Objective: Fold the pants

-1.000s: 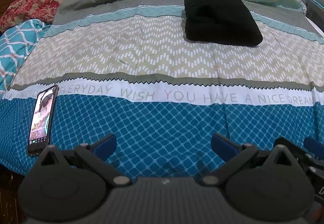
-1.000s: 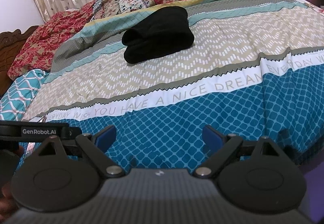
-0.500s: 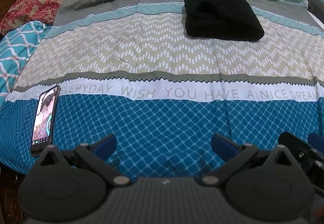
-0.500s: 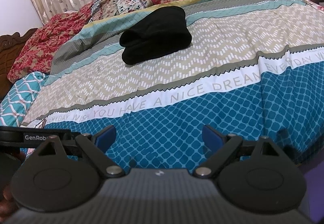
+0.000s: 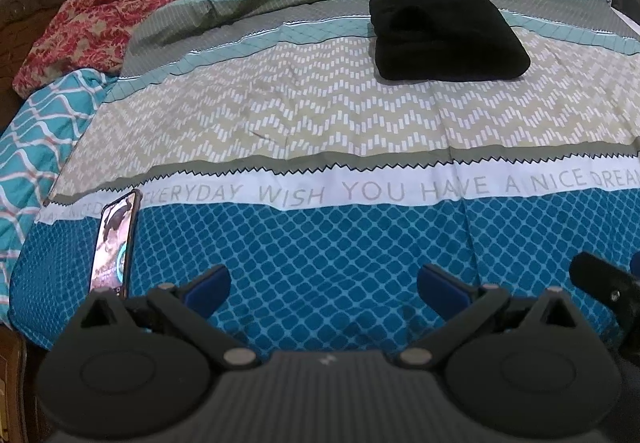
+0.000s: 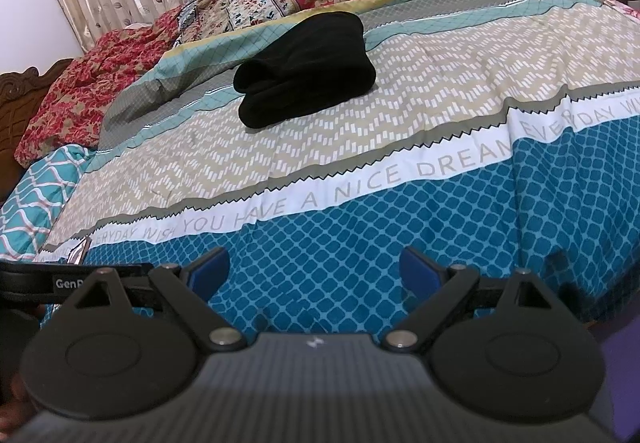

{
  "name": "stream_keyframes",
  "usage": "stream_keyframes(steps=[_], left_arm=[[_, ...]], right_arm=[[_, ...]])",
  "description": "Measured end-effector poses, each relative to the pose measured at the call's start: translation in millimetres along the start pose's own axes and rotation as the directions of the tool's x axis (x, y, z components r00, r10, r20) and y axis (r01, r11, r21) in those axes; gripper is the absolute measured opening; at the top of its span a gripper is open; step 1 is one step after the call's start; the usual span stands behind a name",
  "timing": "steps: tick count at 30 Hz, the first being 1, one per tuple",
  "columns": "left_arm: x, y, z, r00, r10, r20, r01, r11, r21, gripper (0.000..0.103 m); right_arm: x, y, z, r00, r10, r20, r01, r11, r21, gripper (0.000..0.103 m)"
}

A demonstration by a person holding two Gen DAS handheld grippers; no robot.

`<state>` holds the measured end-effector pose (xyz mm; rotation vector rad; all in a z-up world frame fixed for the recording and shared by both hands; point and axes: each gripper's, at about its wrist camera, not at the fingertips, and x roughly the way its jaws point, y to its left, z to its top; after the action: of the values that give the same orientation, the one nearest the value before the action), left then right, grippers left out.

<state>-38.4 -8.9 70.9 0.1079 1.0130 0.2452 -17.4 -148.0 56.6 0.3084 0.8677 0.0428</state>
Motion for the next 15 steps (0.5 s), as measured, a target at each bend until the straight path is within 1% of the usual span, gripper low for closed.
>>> stream_keyframes(steps=[15], left_arm=[[7.4, 0.4, -1.6, 0.999, -0.004, -0.034, 0.004, 1.0, -0.006, 0.103]], right_arm=[[-0.2, -1.0, -1.0, 1.0, -0.001, -0.001, 0.001, 1.0, 0.006, 0.094]])
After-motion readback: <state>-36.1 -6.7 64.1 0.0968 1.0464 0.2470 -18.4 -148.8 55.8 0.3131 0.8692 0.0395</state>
